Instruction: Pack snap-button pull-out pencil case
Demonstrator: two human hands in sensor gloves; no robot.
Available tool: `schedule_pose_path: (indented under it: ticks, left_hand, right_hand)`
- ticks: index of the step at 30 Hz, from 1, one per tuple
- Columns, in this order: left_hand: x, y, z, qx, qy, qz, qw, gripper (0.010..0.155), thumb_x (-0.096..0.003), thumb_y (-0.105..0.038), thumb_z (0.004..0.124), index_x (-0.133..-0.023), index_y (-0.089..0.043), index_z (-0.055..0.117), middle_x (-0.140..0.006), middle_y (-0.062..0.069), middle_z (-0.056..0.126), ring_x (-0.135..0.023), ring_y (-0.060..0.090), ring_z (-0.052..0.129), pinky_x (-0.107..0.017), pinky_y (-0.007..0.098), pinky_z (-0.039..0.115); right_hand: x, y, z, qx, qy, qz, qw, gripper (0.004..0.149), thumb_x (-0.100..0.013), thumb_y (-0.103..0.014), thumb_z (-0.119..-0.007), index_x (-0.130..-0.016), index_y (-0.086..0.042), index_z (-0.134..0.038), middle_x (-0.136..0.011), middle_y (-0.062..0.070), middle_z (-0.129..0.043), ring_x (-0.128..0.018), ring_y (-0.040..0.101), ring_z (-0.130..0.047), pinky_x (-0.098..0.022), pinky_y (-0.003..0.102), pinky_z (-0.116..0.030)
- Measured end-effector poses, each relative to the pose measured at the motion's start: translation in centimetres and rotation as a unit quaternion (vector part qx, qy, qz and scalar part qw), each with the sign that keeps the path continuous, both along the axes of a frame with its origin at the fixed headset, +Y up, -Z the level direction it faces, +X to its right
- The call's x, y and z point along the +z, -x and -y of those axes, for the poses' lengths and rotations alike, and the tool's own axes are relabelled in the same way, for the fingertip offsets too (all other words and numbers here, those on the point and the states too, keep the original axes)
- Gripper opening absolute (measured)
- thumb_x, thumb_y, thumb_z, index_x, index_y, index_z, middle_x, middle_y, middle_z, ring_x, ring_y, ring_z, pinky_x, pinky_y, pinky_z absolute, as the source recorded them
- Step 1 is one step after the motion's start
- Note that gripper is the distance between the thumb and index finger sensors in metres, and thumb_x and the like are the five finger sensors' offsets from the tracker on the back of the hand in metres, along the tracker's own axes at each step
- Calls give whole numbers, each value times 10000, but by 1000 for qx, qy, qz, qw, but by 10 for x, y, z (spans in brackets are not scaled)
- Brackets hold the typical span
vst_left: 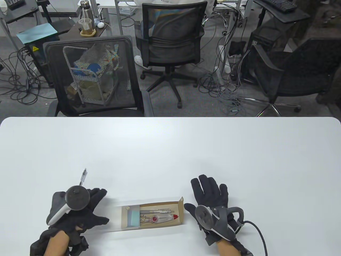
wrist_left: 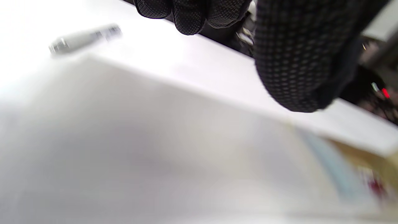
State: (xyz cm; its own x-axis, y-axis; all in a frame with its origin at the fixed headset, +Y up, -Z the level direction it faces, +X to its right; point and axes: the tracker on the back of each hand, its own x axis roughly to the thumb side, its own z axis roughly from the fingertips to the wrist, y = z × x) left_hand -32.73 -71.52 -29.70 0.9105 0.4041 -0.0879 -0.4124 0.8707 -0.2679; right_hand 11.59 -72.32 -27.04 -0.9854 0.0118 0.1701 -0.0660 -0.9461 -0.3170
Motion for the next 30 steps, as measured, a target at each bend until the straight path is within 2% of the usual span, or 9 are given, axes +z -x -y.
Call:
schedule_pose_path:
  ticks: [3, 5, 12, 16, 19, 21, 27, 30]
  left_hand:
    - [-18, 19, -12, -38, -1, -104, 994, 956, -286, -513, 991, -1109, -355, 531, -1209, -49, 479, -1190, 315, 433, -866, 608, 309]
    - [-33, 30, -13, -81, 15, -157, 984, 945, -286, -526, 982, -1103, -344, 544, -1198, -44, 486, -1178, 318, 438, -864, 602, 320]
    - [-69, 53, 18, -158, 118, -267, 943, 789, -317, -520, 956, -1021, -309, 672, -1091, -43, 656, -1100, 307, 598, -840, 589, 418]
    - [-78, 58, 35, -187, 163, -285, 926, 678, -335, -498, 954, -950, -292, 757, -1017, -49, 742, -1042, 281, 696, -831, 578, 467]
    - [-82, 59, 45, -195, 182, -286, 920, 611, -336, -486, 957, -893, -274, 821, -958, -43, 803, -995, 262, 760, -820, 575, 504]
    - [-82, 59, 47, -180, 176, -288, 924, 550, -341, -469, 959, -843, -265, 861, -908, -35, 849, -955, 260, 805, -806, 575, 535]
    - [-80, 61, 47, -167, 172, -287, 927, 527, -349, -447, 950, -832, -255, 864, -893, -28, 854, -938, 266, 812, -802, 577, 540]
    - [-75, 58, 40, -130, 140, -269, 944, 522, -351, -438, 937, -836, -270, 844, -903, -37, 839, -946, 279, 796, -799, 583, 530]
  right_hand:
    - [1, 0, 0, 0, -1, -1, 1000, 853, -382, -722, -682, -1097, -356, -394, -1219, 0, -429, -1094, 289, -547, -760, 648, -486]
    - [1, 2, 0, 0, -2, -3, 1000, 852, -383, -720, -682, -1097, -355, -395, -1219, 1, -432, -1093, 291, -547, -760, 648, -487]
    - [2, 3, 0, 5, -2, -4, 1000, 848, -385, -720, -680, -1097, -355, -399, -1218, 1, -436, -1093, 291, -547, -760, 647, -488]
    - [2, 4, 0, 4, 4, -5, 1000, 845, -388, -718, -680, -1098, -354, -401, -1219, 7, -431, -1094, 294, -543, -760, 647, -486]
    - [2, 5, 0, 7, 3, -5, 1000, 845, -388, -719, -679, -1098, -355, -400, -1220, 4, -429, -1094, 293, -541, -760, 648, -486]
    - [2, 5, 0, 7, 2, -5, 1000, 845, -388, -719, -679, -1097, -355, -400, -1219, 6, -431, -1094, 294, -542, -759, 647, -487]
    - [3, 6, -1, 6, 2, -6, 1000, 844, -388, -718, -679, -1097, -352, -404, -1218, 5, -435, -1093, 295, -543, -759, 647, -489]
    - [3, 6, -1, 7, 1, -6, 1000, 844, -388, -718, -679, -1097, -353, -403, -1219, 4, -433, -1094, 294, -542, -760, 647, -487]
